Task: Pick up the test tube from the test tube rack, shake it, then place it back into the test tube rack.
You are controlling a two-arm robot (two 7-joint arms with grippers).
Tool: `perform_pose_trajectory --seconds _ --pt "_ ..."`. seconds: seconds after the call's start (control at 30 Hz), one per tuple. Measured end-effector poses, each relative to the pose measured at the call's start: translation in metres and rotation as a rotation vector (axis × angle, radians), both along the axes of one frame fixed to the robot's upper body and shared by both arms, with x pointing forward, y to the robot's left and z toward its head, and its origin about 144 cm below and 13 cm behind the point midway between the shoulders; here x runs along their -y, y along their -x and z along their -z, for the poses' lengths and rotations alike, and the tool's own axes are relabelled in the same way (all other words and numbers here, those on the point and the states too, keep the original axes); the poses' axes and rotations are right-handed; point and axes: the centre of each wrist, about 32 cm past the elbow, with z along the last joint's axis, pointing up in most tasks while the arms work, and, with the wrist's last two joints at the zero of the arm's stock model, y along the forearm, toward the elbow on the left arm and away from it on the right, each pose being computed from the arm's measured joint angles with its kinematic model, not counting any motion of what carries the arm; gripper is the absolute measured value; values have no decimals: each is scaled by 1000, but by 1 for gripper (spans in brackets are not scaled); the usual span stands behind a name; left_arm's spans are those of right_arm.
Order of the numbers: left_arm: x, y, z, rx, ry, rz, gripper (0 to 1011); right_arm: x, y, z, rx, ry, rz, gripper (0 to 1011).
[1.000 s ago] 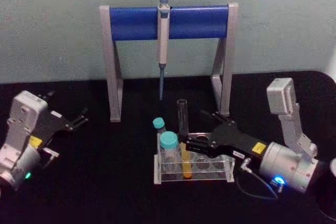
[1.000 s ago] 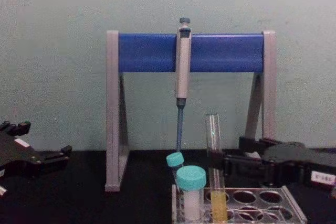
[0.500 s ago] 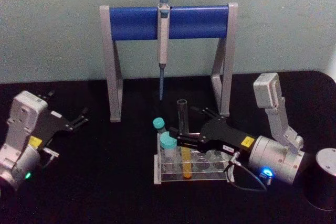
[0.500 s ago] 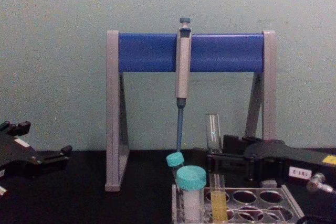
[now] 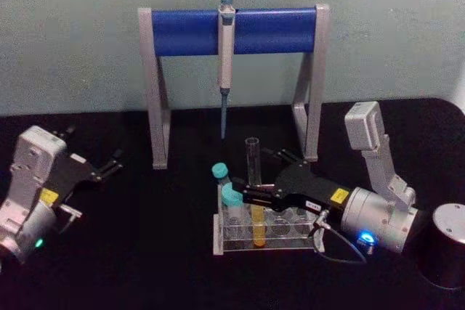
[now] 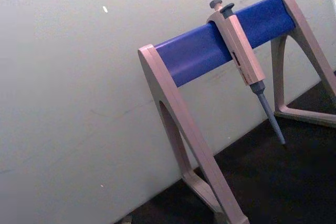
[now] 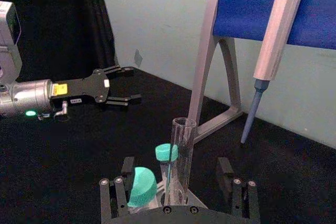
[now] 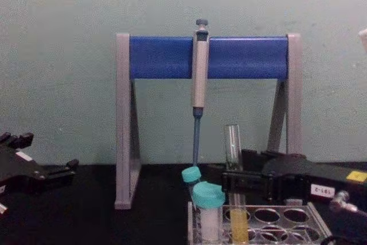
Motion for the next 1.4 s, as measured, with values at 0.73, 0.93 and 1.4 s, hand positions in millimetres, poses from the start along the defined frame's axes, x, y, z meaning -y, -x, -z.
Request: perform_pose_trajectory --seconds 0.73,0.93,1.4 --pt "0 0 0 0 0 0 1001 1 0 0 -2 -3 2 748" --pt "0 0 0 0 0 0 1001 1 0 0 -2 -3 2 548" --pt "0 0 0 0 0 0 1001 1 0 0 -3 -4 2 229"
